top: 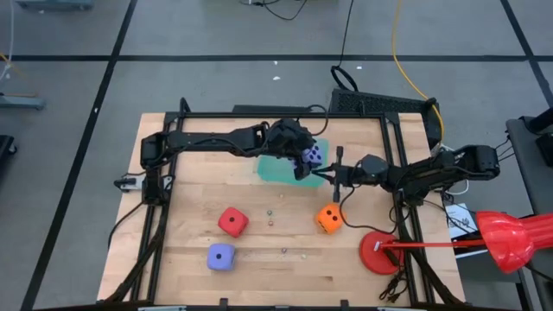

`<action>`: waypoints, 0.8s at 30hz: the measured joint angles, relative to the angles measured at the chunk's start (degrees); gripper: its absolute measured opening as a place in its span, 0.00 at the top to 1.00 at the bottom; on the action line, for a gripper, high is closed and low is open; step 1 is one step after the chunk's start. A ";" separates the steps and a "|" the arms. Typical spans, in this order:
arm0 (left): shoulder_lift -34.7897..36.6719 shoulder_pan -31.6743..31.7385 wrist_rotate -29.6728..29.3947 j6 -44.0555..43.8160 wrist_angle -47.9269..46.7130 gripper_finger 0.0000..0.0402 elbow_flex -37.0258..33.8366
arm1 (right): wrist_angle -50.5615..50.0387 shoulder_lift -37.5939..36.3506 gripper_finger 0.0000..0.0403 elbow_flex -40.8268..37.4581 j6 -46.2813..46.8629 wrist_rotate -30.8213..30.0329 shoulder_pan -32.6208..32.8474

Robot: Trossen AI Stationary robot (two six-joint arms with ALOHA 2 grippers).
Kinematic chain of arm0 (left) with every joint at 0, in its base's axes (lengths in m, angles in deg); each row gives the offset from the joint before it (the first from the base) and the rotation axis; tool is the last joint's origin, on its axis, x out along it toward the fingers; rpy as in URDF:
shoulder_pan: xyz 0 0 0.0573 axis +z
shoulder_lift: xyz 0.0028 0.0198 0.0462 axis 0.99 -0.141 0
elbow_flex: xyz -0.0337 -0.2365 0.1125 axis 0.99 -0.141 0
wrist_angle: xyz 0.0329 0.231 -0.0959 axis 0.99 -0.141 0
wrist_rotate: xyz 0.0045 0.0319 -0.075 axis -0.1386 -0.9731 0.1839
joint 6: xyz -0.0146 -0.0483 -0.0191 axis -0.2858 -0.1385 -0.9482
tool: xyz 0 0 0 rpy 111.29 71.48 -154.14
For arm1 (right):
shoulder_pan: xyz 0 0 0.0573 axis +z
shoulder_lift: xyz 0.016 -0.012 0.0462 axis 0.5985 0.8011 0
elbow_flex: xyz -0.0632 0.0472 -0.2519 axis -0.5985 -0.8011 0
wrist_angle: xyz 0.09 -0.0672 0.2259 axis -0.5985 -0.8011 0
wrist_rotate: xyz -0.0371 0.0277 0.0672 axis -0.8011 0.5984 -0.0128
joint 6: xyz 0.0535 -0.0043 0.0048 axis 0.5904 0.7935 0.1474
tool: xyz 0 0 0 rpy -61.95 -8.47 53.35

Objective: Pick & Place Dice
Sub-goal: Put the top large purple dice into the blue bin

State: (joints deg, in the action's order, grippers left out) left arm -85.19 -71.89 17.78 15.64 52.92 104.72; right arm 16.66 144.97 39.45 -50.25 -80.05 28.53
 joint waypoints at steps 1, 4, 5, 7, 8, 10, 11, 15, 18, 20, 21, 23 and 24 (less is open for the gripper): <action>0.01 0.04 0.62 -0.41 0.12 0.01 0.00 | 0.25 0.00 1.00 0.00 0.17 -0.82 0.00; 0.01 0.00 2.27 -0.88 0.92 0.01 0.00 | -0.45 -0.01 1.00 0.01 0.61 -3.55 -0.85; 0.01 -0.15 2.70 -1.45 1.84 0.01 0.00 | -1.48 -0.02 1.00 0.02 1.04 -4.06 -1.43; 0.20 -0.66 3.95 -2.20 3.27 0.01 0.10 | -3.60 0.12 1.00 -0.01 2.06 -5.37 -2.56; 0.32 -0.79 4.52 -2.31 3.59 0.01 0.13 | -3.89 0.13 1.00 -0.02 2.59 -5.93 -2.99; 0.32 -0.82 5.49 -2.27 3.57 0.01 0.17 | -4.01 0.11 1.00 -0.02 3.09 -6.25 -3.58; 0.31 -0.72 5.53 -2.29 3.29 0.01 0.17 | -4.25 0.11 1.00 -0.02 3.31 -5.97 -3.84; 0.21 -0.42 4.28 -2.57 1.73 0.01 0.11 | -3.83 0.05 1.00 -0.02 4.09 -4.41 -4.12; 0.21 -0.44 2.92 -3.73 -0.02 0.01 0.11 | -4.70 0.04 1.00 -0.02 4.24 -4.01 -4.09; 0.18 -0.28 1.22 -4.70 -2.29 0.01 0.11 | -4.97 0.04 1.00 -0.02 4.31 -4.10 -4.09; 0.13 -0.09 0.14 -5.08 -3.72 0.01 0.10 | -5.22 0.02 1.00 0.00 4.31 -3.98 -3.98; -0.01 0.31 -1.98 -5.42 -6.85 0.01 0.00 | -5.95 0.02 1.00 0.00 4.51 -3.95 -3.57; -0.09 0.42 -2.82 -5.77 -8.41 0.01 -0.01 | -6.01 0.02 1.00 0.00 4.57 -4.01 -3.42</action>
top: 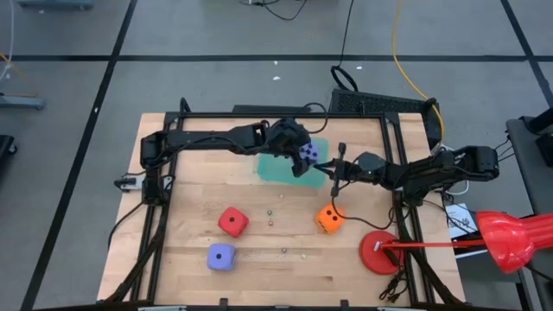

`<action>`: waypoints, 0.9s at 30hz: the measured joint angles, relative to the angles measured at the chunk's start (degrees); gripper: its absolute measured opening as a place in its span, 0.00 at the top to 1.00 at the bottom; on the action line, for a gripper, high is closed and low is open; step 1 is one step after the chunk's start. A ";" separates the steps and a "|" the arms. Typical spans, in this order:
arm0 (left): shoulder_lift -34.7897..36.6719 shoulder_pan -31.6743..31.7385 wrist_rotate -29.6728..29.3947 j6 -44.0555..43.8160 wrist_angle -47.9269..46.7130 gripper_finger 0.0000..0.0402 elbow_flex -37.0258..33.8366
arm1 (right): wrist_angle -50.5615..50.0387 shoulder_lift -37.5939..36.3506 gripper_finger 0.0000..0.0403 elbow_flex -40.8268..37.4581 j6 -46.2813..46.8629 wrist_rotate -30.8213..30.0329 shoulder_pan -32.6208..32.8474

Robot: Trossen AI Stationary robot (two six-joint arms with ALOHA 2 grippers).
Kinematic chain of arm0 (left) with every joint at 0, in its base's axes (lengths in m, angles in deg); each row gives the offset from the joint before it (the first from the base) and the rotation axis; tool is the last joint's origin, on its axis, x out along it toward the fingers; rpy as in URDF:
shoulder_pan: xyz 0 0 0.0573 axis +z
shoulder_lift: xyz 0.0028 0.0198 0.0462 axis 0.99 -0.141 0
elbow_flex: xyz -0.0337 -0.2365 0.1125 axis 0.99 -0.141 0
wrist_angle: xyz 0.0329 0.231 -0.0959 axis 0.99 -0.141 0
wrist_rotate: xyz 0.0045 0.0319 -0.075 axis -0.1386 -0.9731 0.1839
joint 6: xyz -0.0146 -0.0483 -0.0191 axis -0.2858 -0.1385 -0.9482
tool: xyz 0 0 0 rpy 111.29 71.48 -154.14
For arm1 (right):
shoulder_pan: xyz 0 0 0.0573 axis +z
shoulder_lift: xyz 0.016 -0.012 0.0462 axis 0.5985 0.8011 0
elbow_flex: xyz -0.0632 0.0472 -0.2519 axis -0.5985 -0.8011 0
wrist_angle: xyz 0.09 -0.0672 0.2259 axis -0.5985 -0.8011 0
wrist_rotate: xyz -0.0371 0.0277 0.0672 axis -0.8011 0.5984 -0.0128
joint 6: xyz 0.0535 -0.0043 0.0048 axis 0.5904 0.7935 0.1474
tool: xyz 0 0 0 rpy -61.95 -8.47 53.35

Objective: Pick & Place Dice
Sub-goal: Put the top large purple dice into the blue bin

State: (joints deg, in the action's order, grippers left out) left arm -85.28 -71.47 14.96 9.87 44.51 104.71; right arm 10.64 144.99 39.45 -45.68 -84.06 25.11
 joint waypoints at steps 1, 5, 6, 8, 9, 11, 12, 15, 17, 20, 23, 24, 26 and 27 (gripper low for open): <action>-0.02 0.20 -0.43 -0.26 -1.23 0.01 -0.03 | -0.07 0.00 1.00 0.00 0.23 -0.09 0.20; -0.02 0.43 -1.50 -1.06 -5.14 0.01 -0.03 | 0.50 -0.07 1.00 0.11 1.05 -0.38 0.64; -0.02 0.43 -1.97 -1.14 -5.97 0.01 -0.06 | 0.58 -0.11 1.00 0.13 1.19 -0.42 0.62; -0.02 0.43 -2.56 -1.28 -6.88 0.01 -0.08 | 0.56 -0.11 1.00 0.13 1.22 -0.47 0.62; -0.02 0.43 -2.76 -1.31 -7.22 0.01 -0.08 | 0.49 -0.11 1.00 0.13 1.22 -0.46 0.56; -0.02 0.41 -2.81 -1.60 -7.66 0.01 -0.08 | 0.45 -0.11 1.00 0.13 1.33 -0.44 0.38; -0.02 0.41 -2.85 -1.97 -7.81 0.01 -0.08 | 0.40 -0.11 1.00 0.13 1.45 -0.43 0.36; -0.02 0.43 -2.99 -2.01 -7.84 0.01 -0.08 | 0.18 -0.11 1.00 0.13 1.46 -0.40 0.36; -0.02 0.43 -3.03 -2.01 -8.05 0.01 -0.08 | 0.05 -0.11 1.00 0.13 1.45 -0.40 0.36; -0.02 0.43 -3.19 -2.01 -8.90 0.01 -0.08 | -0.41 -0.11 1.00 0.13 1.39 -0.43 0.36; -0.02 0.43 -3.22 -2.03 -10.93 0.01 -0.08 | -1.00 -0.11 1.00 0.13 1.15 -0.42 0.34; -0.02 0.43 -3.22 -2.03 -11.72 0.01 -0.08 | -0.96 -0.11 1.00 0.13 0.96 -0.40 0.34; -0.02 0.32 -3.26 -1.92 -13.40 0.01 -0.08 | -1.00 -0.19 1.00 0.13 0.42 -0.35 0.34; -0.02 0.22 -3.40 -1.90 -14.25 0.01 -0.08 | -1.50 -0.46 1.00 0.13 0.05 -0.36 0.34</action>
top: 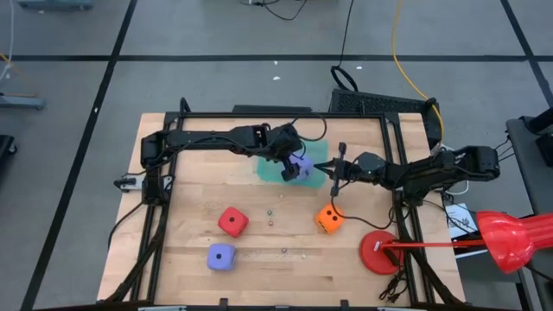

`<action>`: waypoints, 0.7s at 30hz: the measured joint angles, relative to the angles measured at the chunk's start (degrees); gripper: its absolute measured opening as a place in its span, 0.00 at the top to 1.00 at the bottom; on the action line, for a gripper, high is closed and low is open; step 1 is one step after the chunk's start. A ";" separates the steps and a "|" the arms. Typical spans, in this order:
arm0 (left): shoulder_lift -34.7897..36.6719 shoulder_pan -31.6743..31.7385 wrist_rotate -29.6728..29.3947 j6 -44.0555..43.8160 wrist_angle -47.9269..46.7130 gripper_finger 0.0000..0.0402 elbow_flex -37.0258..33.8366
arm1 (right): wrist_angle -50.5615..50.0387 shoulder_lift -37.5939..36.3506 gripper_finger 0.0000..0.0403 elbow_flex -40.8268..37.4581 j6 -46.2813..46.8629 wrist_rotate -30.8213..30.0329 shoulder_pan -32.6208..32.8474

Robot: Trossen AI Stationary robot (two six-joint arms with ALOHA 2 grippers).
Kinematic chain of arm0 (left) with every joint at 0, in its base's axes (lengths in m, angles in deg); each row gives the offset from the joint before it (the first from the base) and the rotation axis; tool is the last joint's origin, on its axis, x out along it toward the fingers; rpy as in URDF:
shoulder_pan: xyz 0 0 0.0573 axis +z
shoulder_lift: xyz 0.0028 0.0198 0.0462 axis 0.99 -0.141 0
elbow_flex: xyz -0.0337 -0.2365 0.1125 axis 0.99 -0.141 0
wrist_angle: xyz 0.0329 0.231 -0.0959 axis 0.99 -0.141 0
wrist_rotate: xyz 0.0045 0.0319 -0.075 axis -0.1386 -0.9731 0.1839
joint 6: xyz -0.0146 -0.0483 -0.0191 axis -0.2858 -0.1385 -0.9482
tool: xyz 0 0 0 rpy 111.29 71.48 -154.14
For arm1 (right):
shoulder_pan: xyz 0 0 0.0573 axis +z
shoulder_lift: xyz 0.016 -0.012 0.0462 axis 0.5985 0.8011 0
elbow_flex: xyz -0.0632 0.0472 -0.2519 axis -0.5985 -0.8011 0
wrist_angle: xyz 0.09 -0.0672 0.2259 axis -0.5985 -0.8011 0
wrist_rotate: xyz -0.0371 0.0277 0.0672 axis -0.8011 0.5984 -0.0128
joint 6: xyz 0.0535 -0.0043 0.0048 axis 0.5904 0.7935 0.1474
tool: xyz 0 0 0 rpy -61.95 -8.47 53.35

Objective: Pick & Place Dice
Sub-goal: Put the top large purple dice into the blue bin

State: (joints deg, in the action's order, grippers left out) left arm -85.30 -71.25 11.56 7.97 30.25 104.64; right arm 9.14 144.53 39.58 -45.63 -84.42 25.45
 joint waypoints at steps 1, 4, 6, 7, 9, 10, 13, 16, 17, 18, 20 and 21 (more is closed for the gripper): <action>0.00 -0.15 -0.50 0.23 -0.85 0.01 0.00 | -0.34 -0.27 1.00 0.00 -0.31 0.02 0.00; 0.00 -1.01 -2.54 2.43 -2.34 0.01 0.00 | -2.11 -1.66 1.00 0.00 -0.38 0.11 0.00; 0.00 -1.72 -2.66 4.62 -2.04 0.01 0.00 | -3.78 -2.70 1.00 0.00 -0.48 0.13 0.00; 0.00 -2.04 -2.83 5.68 -1.79 0.01 0.00 | -4.62 -3.29 1.00 0.00 -0.53 0.13 0.00; -0.02 -2.73 -5.08 6.78 -0.75 0.01 0.00 | -5.99 -4.36 1.00 -0.02 -0.50 0.08 0.00; -0.35 -3.03 -6.89 6.93 0.18 0.01 0.04 | -6.36 -4.74 1.00 -0.02 -0.47 0.09 0.00; -0.81 -3.15 -8.60 6.94 0.91 0.01 0.09 | -7.27 -5.53 1.00 -0.02 -0.44 0.04 0.00; -2.02 -3.01 -8.56 7.80 1.78 0.01 0.09 | -8.08 -5.55 1.00 -0.02 -0.44 0.02 0.00; -2.22 -2.99 -8.53 8.64 1.33 0.01 0.02 | -8.49 -5.55 1.00 -0.02 -0.42 0.02 0.00; -2.62 -2.99 -8.55 9.60 1.72 0.01 -0.02 | -8.97 -5.55 1.00 -0.02 -0.42 0.01 0.00; -2.82 -3.24 -8.55 10.83 2.77 0.01 0.07 | -10.25 -5.55 1.00 -0.02 -0.47 0.00 0.00; -2.82 -3.34 -8.51 11.44 2.35 0.01 0.07 | -10.56 -5.53 1.00 -0.02 -0.48 0.00 0.00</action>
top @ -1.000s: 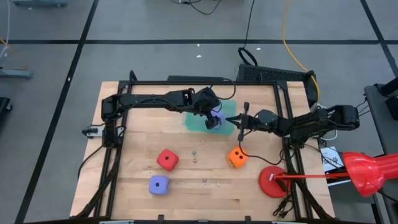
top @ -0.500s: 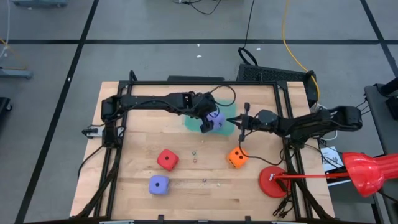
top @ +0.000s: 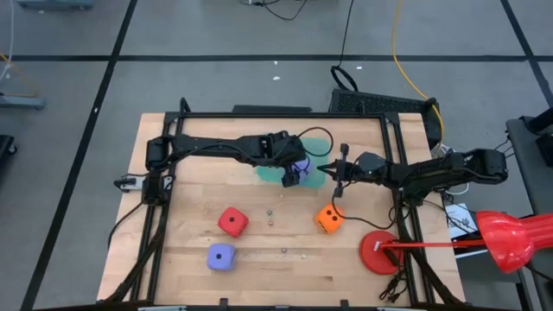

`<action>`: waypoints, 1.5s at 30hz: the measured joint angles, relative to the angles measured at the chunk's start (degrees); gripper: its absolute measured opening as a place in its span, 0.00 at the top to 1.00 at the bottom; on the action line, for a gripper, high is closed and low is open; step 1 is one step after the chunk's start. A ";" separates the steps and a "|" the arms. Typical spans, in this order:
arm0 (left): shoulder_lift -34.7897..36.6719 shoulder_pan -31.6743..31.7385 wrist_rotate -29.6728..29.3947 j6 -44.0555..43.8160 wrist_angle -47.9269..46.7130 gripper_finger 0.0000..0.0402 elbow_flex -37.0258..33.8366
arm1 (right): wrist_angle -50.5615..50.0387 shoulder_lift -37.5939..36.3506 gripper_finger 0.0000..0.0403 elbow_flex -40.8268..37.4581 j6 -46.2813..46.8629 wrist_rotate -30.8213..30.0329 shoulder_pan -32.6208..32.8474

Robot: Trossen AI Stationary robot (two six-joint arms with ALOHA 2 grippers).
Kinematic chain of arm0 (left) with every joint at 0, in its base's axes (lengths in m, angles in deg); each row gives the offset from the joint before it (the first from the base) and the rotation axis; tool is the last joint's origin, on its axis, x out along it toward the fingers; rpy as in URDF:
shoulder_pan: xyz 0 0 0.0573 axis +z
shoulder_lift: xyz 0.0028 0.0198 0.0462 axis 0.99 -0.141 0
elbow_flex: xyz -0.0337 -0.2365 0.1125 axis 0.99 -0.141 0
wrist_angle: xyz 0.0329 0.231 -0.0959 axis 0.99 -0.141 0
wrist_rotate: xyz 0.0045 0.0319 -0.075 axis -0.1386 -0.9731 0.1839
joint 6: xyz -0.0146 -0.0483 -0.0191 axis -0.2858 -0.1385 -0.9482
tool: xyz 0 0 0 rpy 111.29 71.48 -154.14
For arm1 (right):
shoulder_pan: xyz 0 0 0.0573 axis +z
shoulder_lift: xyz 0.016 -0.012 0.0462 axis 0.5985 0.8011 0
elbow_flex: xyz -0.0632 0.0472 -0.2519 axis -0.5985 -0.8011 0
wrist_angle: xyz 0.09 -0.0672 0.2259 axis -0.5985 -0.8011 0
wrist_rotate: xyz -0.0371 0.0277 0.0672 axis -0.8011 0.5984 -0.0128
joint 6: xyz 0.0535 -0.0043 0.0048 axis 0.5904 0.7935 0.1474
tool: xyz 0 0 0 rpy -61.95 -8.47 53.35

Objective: Pick & Place Dice
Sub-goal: Put the top large purple dice into the blue bin

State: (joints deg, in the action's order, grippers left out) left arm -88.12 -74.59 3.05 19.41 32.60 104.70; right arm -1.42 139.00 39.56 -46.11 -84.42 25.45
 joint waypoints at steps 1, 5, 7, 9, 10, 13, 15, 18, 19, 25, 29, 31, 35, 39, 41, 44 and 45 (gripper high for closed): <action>0.00 -0.11 -0.05 0.54 -0.47 0.01 0.00 | -0.32 -0.01 1.00 0.00 0.03 -0.03 -0.01; 0.33 -0.16 -1.99 1.28 -3.56 0.04 0.00 | -1.63 0.00 1.00 0.00 -0.26 -0.23 -0.04; 0.94 0.51 -2.23 0.94 -5.14 0.10 0.00 | -1.69 -0.02 1.00 0.00 -0.40 -0.24 -0.04; 1.79 1.20 -1.39 0.35 -8.22 0.19 0.00 | -1.77 -0.02 1.00 0.00 -0.51 -0.24 -0.04; 2.41 1.43 -0.40 0.19 -9.20 0.24 0.02 | -1.74 -0.01 1.00 0.00 -0.52 -0.25 -0.04; 4.30 1.74 1.88 -0.54 -14.79 0.46 0.02 | -1.64 -0.02 1.00 0.00 -0.53 -0.20 -0.04; 5.95 1.65 3.43 -0.85 -18.46 0.63 0.02 | -1.65 -0.02 1.00 0.00 -0.53 -0.15 -0.02; 8.73 1.13 7.51 -2.54 -24.20 0.91 0.02 | -1.50 -0.02 1.00 0.00 -0.49 -0.09 -0.02; 9.72 0.82 8.89 -3.14 -25.37 0.95 0.02 | -1.42 -0.02 1.00 0.00 -0.49 -0.09 -0.02; 19.67 -2.76 7.27 -5.89 -23.63 0.98 -6.19 | -1.20 -0.02 1.00 0.00 -0.51 -0.07 -0.02; 30.93 -4.78 6.63 -7.92 -9.79 0.98 -19.16 | -1.18 -0.02 1.00 -0.02 -0.47 -0.02 -0.02; 37.10 -5.66 6.74 -8.67 -1.84 0.98 -27.05 | -1.01 -0.02 1.00 -0.02 -0.37 0.19 -0.02; 48.57 -6.20 7.15 -11.85 15.02 0.99 -43.22 | 0.02 -0.01 1.00 -0.02 0.49 3.55 -0.44; 58.25 -6.20 4.10 -14.25 29.80 0.99 -57.30 | 1.61 -0.02 1.00 -0.02 2.99 6.12 -1.73; 62.59 -6.32 2.92 -15.13 36.46 0.99 -62.84 | 1.22 0.00 1.00 -0.02 3.20 6.15 -2.44; 67.21 -6.33 2.36 -16.58 42.87 0.99 -69.34 | 0.87 -0.01 1.00 -0.02 4.19 6.21 -3.74; 68.03 -6.33 2.36 -16.76 44.72 0.99 -71.12 | 0.66 0.00 1.00 -0.02 4.48 6.27 -4.21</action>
State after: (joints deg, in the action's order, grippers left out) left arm -20.09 -80.92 5.41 2.65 77.32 33.58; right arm -0.76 138.99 39.53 -41.63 -78.15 21.24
